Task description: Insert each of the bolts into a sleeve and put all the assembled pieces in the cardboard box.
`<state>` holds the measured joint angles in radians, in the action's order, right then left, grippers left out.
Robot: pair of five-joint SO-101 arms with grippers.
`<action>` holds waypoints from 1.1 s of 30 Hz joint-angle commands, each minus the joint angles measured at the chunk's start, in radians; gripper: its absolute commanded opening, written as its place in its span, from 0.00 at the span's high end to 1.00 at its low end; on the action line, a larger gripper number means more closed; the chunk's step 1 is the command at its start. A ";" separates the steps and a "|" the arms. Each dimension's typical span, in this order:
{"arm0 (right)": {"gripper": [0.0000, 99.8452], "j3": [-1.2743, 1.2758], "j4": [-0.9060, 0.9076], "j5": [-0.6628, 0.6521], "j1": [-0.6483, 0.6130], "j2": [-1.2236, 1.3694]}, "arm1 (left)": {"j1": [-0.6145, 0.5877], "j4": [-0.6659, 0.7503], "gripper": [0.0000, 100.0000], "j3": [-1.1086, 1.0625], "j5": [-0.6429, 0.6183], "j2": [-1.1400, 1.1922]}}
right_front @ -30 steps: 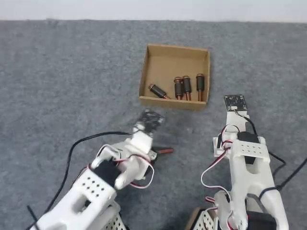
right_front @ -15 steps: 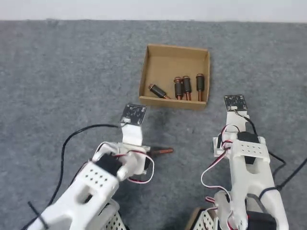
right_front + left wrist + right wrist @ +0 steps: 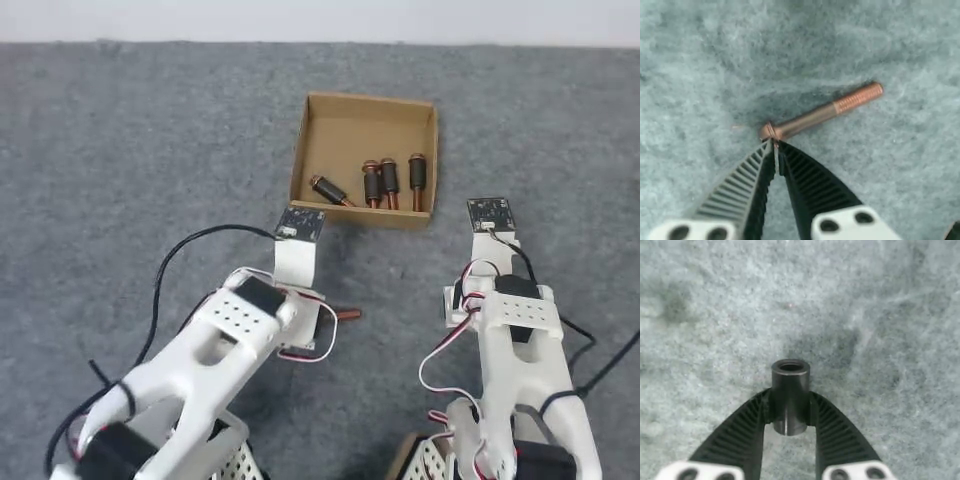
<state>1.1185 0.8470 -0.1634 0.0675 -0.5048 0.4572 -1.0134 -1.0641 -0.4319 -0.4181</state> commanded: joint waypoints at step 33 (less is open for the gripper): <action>0.99 -0.002 -0.018 -0.009 -0.008 -0.050 | 0.098 -0.256 0.99 0.229 0.049 0.195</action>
<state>1.1185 0.8439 -0.1634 0.0675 -0.5048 0.5186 -1.2651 -0.8769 -0.3951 -0.2340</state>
